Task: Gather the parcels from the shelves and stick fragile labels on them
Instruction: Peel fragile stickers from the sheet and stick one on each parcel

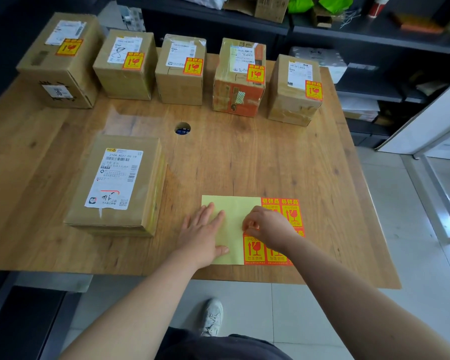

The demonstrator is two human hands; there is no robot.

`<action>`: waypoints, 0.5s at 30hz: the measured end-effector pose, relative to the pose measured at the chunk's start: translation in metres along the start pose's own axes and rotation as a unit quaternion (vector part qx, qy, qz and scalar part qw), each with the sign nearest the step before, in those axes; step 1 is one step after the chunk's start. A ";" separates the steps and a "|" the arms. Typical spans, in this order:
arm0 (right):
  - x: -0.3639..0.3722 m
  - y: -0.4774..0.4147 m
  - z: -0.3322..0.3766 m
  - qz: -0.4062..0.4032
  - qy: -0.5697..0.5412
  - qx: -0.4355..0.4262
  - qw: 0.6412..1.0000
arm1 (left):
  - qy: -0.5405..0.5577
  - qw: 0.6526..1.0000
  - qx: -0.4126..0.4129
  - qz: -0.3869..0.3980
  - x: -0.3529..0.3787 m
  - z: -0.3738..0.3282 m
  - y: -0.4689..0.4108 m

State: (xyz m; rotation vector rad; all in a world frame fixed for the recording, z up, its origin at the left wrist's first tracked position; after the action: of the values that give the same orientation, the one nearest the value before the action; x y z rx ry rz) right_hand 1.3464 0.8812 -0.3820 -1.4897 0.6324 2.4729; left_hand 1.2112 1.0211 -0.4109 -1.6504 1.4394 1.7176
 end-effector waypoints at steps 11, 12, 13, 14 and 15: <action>-0.007 0.031 -0.014 -0.027 -0.120 0.063 0.990 | -0.006 1.000 -0.001 0.005 -0.005 -0.004 0.002; -0.007 0.034 -0.014 -0.033 -0.126 0.067 0.989 | -0.001 1.000 0.000 -0.004 -0.007 -0.007 0.002; -0.007 0.035 -0.012 -0.038 -0.130 0.069 0.988 | 0.009 1.000 0.008 -0.028 -0.009 -0.012 0.002; -0.006 0.036 -0.011 -0.044 -0.133 0.070 0.988 | 0.029 0.997 0.027 -0.060 -0.010 -0.018 0.003; -0.006 0.036 -0.010 -0.050 -0.137 0.073 0.987 | 0.059 0.993 0.052 -0.083 -0.011 -0.024 0.003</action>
State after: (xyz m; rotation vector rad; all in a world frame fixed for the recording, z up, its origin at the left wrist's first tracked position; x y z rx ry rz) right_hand 1.3438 0.8455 -0.3711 -1.0774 0.6523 2.4338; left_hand 1.2248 1.0041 -0.3953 -1.7868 1.3760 1.4525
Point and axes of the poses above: each hand's wrist, its own y-axis away from the middle knuckle, its own x-axis out of the palm, z = x × y, the point moved 1 cm from there along -y, towards the middle knuckle, and after that the axes turned 9 degrees about -x, right-handed, at the moved point
